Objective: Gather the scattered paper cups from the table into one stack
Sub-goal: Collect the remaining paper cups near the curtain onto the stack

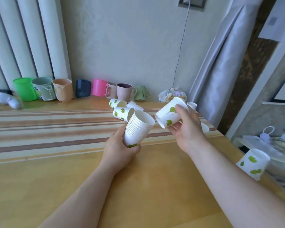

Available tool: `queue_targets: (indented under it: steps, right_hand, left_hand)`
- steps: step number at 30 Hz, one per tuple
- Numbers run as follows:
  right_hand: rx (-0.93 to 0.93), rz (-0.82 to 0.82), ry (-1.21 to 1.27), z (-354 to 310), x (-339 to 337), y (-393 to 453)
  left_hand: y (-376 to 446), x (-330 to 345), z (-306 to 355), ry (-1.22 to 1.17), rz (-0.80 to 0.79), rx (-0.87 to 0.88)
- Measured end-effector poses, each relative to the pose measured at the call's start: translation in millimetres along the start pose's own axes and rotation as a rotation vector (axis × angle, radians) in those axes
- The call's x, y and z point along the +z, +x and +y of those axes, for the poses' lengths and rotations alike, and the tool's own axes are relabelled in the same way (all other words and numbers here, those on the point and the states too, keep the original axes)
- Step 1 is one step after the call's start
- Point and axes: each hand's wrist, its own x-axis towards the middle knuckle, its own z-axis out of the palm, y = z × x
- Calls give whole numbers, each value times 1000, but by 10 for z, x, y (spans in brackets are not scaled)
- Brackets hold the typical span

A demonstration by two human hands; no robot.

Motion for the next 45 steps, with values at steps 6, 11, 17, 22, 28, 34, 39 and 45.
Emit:
queue_targets:
  steps: [6, 11, 17, 22, 28, 34, 39, 45]
  right_hand:
    - [-118, -114, -270, 61, 377, 26]
    - [-131, -229, -309, 241, 445, 71]
    - [-9, -298, -245, 475, 627, 205]
    - [34, -199, -697, 816, 772, 601]
    - [-14, -348, -1069, 1175, 977, 1033]
    - [-165, -244, -1186, 1364, 1011, 1123]
    - [-113, -137, -738, 1254, 837, 991]
    - [-29, -177, -70, 478, 623, 793]
  left_hand:
    - [-23, -15, -20, 38, 65, 34]
    - [12, -44, -70, 23, 90, 33]
    - [151, -158, -170, -25, 211, -67]
    - [259, -217, -247, -12, 271, -86]
    - [307, -151, -258, -1, 288, -118]
    - [331, -149, -248, -3, 294, -139]
    - [329, -156, -218, 31, 283, -128]
    - [300, -192, -178, 48, 251, -140]
